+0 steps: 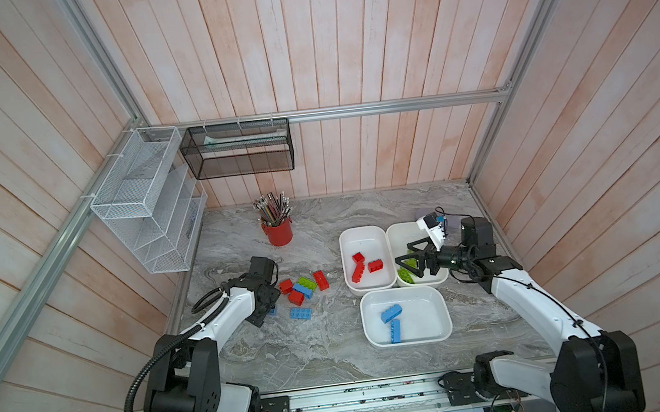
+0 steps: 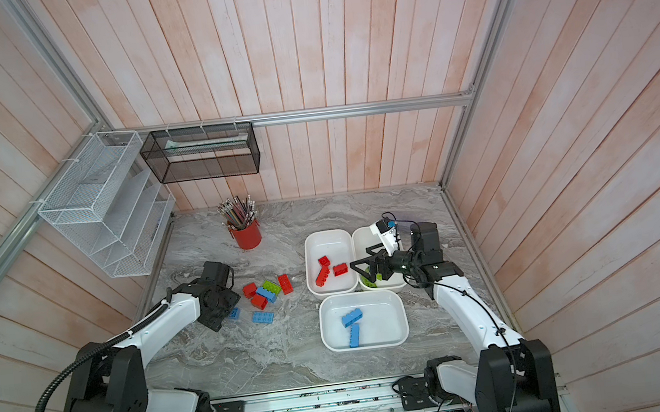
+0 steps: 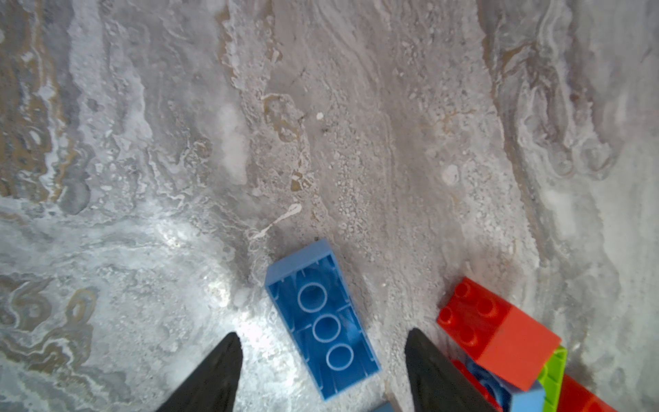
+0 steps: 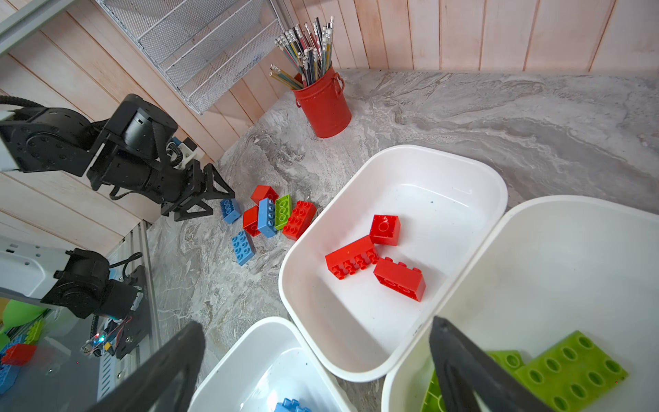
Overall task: Sort the legos into containers by color
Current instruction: 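Lower the left gripper and grasp another blue brick, then carry the blue brick with the left gripper into the near bin and release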
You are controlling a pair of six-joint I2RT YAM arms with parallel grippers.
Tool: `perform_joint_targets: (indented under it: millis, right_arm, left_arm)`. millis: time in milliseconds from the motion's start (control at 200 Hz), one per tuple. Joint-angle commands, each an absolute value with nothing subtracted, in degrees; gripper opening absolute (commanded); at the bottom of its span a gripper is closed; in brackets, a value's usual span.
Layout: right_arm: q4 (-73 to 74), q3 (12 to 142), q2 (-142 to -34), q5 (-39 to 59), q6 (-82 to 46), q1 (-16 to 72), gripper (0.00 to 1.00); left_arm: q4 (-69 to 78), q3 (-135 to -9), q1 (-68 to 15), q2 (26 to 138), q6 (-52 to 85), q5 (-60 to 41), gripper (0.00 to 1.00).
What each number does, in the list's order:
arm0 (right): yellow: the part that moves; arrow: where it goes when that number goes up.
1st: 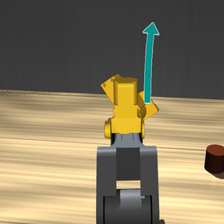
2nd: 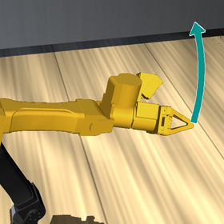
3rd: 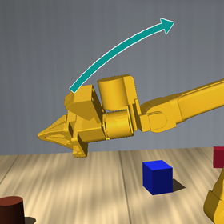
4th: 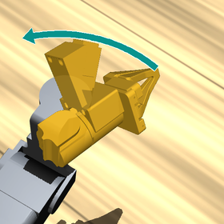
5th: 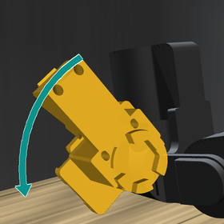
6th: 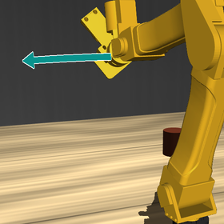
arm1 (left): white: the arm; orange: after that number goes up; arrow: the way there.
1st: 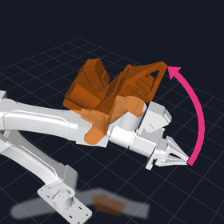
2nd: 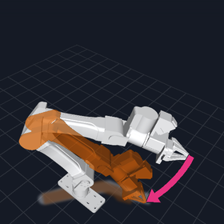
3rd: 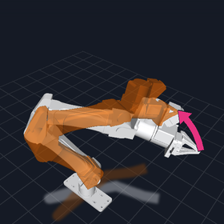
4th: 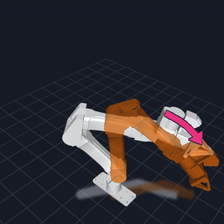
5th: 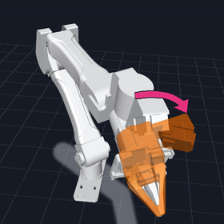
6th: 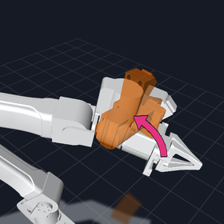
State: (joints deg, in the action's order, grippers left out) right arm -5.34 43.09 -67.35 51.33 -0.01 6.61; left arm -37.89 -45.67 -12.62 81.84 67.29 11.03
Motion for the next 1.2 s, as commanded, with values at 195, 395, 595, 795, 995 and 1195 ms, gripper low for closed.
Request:
perform_joint_targets:
  millis: [195,395,595,795,995,1195]
  right_arm:
    - [-6.2,44.0,-68.4,52.4,1.3,6.9,0.98]
    - [-6.1,43.9,-68.5,52.2,1.1,6.9,0.98]
    - [-5.8,44.1,-68.5,52.4,0.9,6.9,0.98]
    - [-8.0,45.4,-68.1,53.0,1.7,6.9,0.98]
    - [-12.7,47.0,-66.2,49.8,2.8,6.1,0.98]
    - [-13.4,47.1,-63.6,46.0,0.3,4.8,0.98]
  left_arm:
    - [-33.6,-46.3,-11.7,88.0,70.6,10.6,0.73]
    - [-34.0,-45.5,-11.7,88.3,70.4,10.2,0.50]
    - [-37.5,-46.8,-11.8,83.5,68.0,10.6,0.29]
    - [-44.3,-53.1,-16.8,74.1,60.9,10.8,0.29]
    - [-41.7,-59.6,-29.7,73.4,52.4,5.1,0.30]
    - [-31.8,-64.8,-44.6,82.5,41.6,-0.6,0.30]
